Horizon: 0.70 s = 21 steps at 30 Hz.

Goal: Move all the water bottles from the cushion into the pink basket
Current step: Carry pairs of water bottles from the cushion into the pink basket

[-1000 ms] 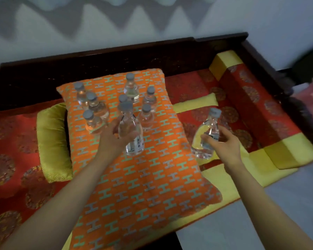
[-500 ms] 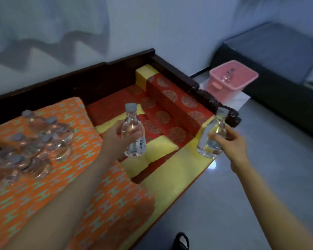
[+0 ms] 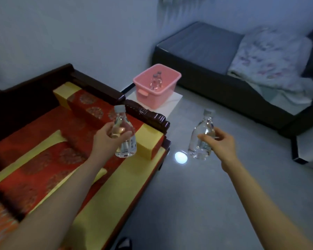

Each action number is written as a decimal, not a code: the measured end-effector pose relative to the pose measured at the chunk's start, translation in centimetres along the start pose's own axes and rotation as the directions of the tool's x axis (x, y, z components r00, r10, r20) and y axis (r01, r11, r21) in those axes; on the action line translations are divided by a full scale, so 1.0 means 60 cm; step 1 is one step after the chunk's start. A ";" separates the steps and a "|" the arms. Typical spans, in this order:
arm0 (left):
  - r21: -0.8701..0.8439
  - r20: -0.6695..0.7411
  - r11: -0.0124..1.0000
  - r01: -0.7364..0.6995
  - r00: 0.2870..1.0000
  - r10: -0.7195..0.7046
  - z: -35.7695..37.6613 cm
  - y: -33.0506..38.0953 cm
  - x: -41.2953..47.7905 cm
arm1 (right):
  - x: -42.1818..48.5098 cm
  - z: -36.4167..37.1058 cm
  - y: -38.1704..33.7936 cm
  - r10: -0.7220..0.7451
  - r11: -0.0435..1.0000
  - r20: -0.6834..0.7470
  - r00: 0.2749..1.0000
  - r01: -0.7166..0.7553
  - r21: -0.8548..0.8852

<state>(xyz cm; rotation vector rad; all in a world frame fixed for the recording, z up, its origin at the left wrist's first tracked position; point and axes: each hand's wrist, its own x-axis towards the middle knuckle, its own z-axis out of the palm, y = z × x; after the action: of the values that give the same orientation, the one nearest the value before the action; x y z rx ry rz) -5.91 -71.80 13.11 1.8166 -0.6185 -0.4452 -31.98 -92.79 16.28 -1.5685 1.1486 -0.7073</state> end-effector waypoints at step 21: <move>0.040 0.026 0.997 0.066 0.997 -0.067 0.326 0.093 0.380 | 0.496 -0.104 -0.023 -0.005 0.994 0.105 0.994 0.017 -0.111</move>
<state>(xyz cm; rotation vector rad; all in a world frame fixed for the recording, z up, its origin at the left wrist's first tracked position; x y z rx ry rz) -0.26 -101.83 12.16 1.8749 -0.5901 -0.5069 -25.94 -122.60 16.38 -1.6871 1.1188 -0.5693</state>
